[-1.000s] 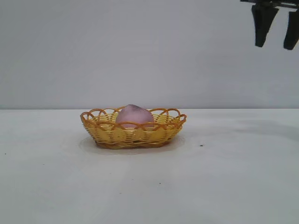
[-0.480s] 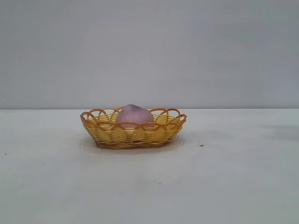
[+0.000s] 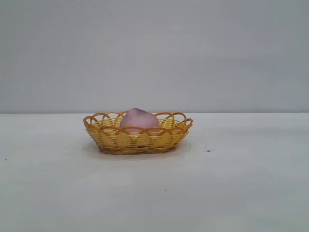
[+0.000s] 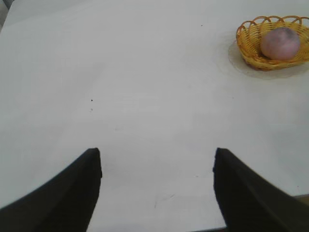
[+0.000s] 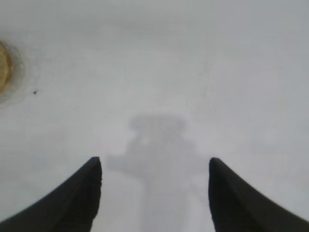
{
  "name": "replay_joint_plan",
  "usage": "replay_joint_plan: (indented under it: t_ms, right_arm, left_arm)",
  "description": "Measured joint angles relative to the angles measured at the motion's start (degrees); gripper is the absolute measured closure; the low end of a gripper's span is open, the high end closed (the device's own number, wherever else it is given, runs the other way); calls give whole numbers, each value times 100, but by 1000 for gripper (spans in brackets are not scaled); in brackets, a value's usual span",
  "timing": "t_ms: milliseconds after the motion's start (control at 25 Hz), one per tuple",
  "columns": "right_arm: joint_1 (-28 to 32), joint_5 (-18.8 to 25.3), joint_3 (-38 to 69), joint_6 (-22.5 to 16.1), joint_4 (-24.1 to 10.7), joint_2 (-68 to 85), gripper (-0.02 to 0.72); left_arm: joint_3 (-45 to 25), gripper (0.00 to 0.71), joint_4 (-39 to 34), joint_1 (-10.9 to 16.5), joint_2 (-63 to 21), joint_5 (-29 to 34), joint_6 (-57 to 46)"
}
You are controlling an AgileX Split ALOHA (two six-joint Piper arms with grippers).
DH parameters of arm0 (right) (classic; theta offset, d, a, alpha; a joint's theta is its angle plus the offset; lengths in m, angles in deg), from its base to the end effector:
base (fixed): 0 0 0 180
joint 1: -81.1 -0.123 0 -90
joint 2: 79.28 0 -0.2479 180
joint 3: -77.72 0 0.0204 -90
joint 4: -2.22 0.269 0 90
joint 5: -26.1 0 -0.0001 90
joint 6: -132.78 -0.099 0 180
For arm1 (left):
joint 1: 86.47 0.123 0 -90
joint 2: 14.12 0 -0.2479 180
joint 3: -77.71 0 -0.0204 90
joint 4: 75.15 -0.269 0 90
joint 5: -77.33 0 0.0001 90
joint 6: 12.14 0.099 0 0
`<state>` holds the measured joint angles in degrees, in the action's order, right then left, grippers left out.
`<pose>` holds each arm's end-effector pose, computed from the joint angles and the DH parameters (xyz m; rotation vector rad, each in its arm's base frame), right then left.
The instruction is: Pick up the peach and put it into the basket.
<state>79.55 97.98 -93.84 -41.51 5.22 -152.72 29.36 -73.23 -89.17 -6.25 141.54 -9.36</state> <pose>0.2362 0.0113 0.3301 -0.1635 2.6767 0.0491 0.0518 -0.0054 0.2733 0.1033 2.0991 -0.0396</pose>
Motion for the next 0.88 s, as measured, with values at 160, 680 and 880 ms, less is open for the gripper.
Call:
replay_joint_plan:
  t_ms: [160, 680, 880]
  right_arm:
    - [0, 13, 835, 0, 57, 1159, 292]
    - [0, 92, 2725, 0, 174, 4618, 292]
    - [0, 132, 3443, -8, 174, 5517, 292]
  left_arm:
    - [0, 235, 0, 0, 0, 0, 0]
    - [0, 235, 0, 0, 0, 0, 0]
    - [0, 235, 0, 0, 0, 0, 0]
